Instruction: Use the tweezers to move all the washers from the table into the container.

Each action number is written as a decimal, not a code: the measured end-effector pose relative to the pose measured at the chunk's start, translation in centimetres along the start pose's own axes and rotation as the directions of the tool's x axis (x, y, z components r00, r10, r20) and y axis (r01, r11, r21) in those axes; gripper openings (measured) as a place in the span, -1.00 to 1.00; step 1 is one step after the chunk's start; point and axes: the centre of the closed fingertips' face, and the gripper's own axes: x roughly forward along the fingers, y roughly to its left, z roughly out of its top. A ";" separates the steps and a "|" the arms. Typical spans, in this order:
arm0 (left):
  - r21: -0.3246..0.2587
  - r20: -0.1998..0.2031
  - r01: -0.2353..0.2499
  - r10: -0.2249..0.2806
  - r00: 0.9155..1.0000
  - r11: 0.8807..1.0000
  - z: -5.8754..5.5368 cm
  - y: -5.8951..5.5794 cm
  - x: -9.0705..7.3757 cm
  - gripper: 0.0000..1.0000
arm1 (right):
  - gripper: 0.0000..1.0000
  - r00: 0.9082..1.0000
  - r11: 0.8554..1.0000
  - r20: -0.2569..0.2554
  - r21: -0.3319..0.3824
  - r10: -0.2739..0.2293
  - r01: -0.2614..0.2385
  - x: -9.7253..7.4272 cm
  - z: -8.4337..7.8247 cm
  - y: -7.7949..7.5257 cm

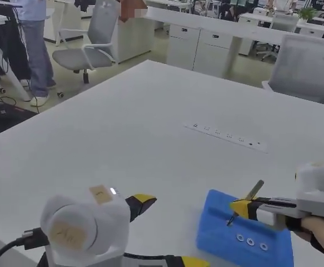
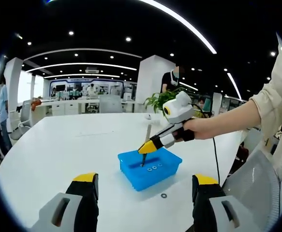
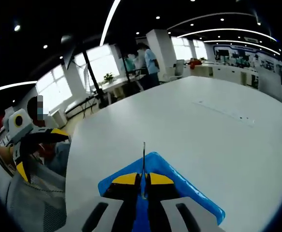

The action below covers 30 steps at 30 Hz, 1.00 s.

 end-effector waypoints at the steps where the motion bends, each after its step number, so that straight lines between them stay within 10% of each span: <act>1: 0.001 0.000 0.000 0.000 1.000 1.000 0.0 0.0 0.0 0.61 | -0.94 1.000 1.000 -0.013 -0.002 -0.004 0.004 0.2 -0.3 -0.2; 5: 0.002 -0.001 0.000 0.000 1.000 1.000 0.0 0.0 0.0 0.61 | -0.94 0.997 0.999 -0.072 -0.035 -0.014 0.012 0.8 -1.7 -1.0; 30: 0.002 -0.005 0.009 -0.009 1.000 1.000 -0.1 -0.2 0.0 0.60 | -0.92 0.999 0.999 -0.042 -0.025 -0.032 0.031 0.2 -1.8 -1.1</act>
